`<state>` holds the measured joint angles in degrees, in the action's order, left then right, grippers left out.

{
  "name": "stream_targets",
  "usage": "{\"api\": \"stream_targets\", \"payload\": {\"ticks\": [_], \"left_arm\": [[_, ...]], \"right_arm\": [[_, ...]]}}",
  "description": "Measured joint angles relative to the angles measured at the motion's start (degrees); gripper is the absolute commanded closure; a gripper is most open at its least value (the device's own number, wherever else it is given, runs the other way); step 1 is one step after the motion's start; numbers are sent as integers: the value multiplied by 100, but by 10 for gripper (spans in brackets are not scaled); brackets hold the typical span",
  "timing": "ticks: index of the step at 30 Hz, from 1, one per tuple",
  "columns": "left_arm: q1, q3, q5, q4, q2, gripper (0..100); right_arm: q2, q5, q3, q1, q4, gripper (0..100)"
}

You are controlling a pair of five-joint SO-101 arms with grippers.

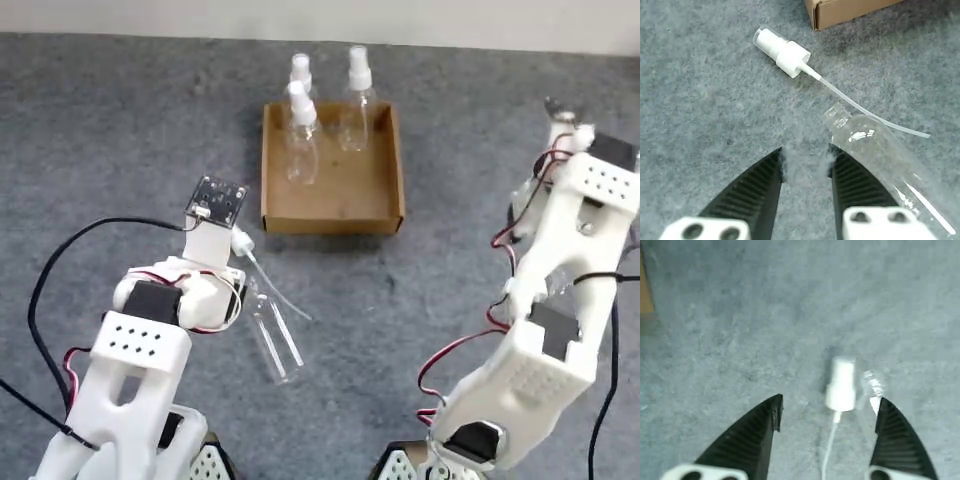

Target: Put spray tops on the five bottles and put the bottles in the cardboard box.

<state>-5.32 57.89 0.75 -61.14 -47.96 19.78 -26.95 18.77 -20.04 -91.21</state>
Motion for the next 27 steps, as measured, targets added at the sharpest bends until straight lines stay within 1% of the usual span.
{"api": "stream_targets", "payload": {"ticks": [3,6,11,16,23,27], "left_arm": [[0,0,0,0,0,905],[0,0,0,0,0,905],[0,0,0,0,0,905],[9,0,0,0,0,905],[9,0,0,0,0,905],[0,0,0,0,0,905]], "right_arm": [[62,-149,-440,97,44,796],[62,-167,-668,105,343,825],[62,-176,-1011,88,844,824],[62,-185,-1073,-281,1160,824],[62,-211,-1134,-360,1284,824],[62,-299,-1495,-413,1327,824]]}}
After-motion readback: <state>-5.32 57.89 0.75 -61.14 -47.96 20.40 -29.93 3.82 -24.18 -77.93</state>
